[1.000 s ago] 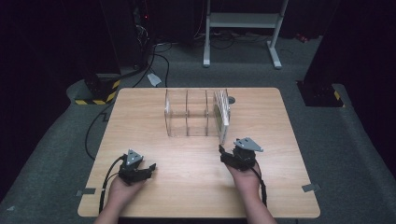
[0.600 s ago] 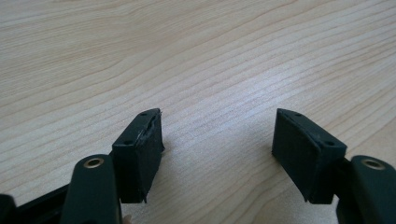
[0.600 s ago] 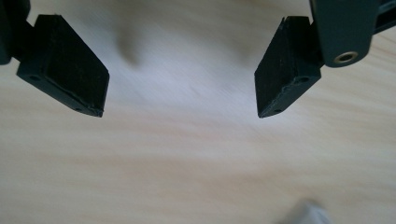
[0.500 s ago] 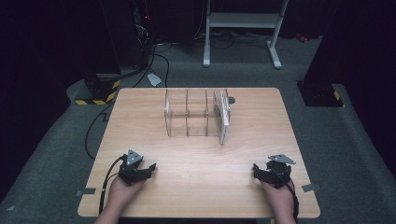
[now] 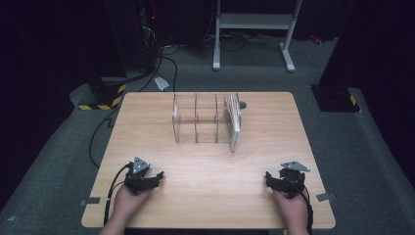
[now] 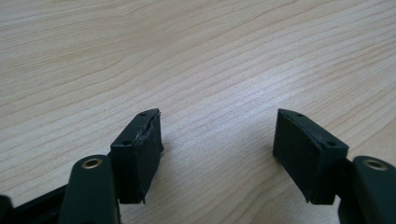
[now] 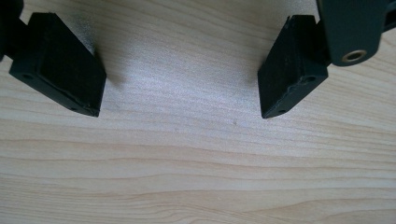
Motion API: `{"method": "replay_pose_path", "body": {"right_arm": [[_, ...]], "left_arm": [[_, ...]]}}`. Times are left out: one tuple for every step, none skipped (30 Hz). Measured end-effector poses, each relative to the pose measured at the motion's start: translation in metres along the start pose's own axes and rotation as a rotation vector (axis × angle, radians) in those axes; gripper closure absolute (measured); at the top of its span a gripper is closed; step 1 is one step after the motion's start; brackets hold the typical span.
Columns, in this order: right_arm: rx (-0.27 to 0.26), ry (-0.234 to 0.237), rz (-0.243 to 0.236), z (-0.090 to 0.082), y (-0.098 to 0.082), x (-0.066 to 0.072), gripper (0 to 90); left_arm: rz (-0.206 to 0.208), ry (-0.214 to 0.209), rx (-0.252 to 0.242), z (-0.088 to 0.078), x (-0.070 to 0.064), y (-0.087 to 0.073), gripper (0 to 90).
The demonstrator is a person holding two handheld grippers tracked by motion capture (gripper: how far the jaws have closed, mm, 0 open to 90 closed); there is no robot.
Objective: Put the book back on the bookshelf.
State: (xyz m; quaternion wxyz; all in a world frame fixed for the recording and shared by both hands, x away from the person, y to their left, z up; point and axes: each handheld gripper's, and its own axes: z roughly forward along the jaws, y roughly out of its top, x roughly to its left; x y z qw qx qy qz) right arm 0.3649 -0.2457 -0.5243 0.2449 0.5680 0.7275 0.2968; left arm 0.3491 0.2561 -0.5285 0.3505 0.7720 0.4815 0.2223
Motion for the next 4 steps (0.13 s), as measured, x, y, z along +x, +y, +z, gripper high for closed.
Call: {"method": "replay_pose_path", "body": {"right_arm": [[0.000, 0.000, 0.000, 0.0000, 0.0000, 0.0000, 15.0], [0.000, 0.000, 0.000, 0.0000, 0.0000, 0.0000, 15.0], [0.000, 0.000, 0.000, 0.0000, 0.0000, 0.0001, 15.0], [0.000, 0.000, 0.000, 0.0000, 0.0000, 0.0000, 15.0]], "left_arm": [[-0.001, 0.000, 0.000, 0.0000, 0.0000, 0.0000, 32.0], [0.000, 0.000, 0.000, 0.0000, 0.0000, 0.0000, 31.9], [-0.001, -0.001, 0.000, 0.0000, -0.0001, -0.0001, 31.8], [0.000, -0.002, 0.000, -0.0001, -0.0002, -0.0001, 31.7]]}}
